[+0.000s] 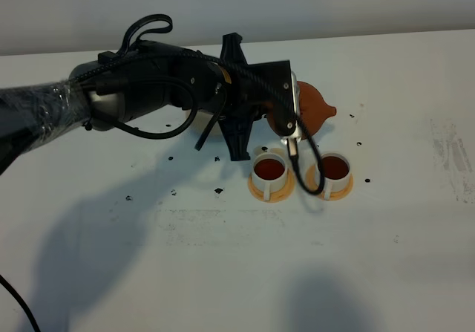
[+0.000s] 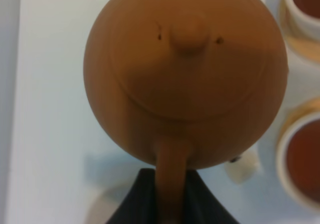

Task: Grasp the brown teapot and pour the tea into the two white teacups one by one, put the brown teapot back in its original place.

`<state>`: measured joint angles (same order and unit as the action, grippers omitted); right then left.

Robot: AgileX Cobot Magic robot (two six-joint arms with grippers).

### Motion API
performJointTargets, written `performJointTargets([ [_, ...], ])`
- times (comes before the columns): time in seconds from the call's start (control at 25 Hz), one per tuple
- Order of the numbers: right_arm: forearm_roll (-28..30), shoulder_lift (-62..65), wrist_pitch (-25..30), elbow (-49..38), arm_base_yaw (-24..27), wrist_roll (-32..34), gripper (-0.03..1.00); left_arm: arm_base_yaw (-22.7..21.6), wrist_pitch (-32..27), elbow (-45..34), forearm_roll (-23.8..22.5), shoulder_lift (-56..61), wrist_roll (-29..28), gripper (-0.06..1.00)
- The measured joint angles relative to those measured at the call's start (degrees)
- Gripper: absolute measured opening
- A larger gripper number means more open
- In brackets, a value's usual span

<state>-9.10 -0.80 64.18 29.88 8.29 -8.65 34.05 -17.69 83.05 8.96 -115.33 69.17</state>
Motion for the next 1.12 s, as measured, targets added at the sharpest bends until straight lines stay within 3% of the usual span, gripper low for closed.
performJointTargets([
  [0.52, -0.04, 0.00, 0.00, 0.00, 0.00, 0.00, 0.42, -0.05, -13.52, 8.72, 1.87, -4.75, -21.25, 0.09],
  [0.72, -0.04, 0.00, 0.00, 0.00, 0.00, 0.00, 0.42, -0.11, -14.14, 9.16, 1.88, -5.98, -25.30, 0.09],
  [1.12, -0.04, 0.00, 0.00, 0.00, 0.00, 0.00, 0.42, -0.11, -12.68, 10.43, 2.22, -9.52, -28.13, 0.09],
])
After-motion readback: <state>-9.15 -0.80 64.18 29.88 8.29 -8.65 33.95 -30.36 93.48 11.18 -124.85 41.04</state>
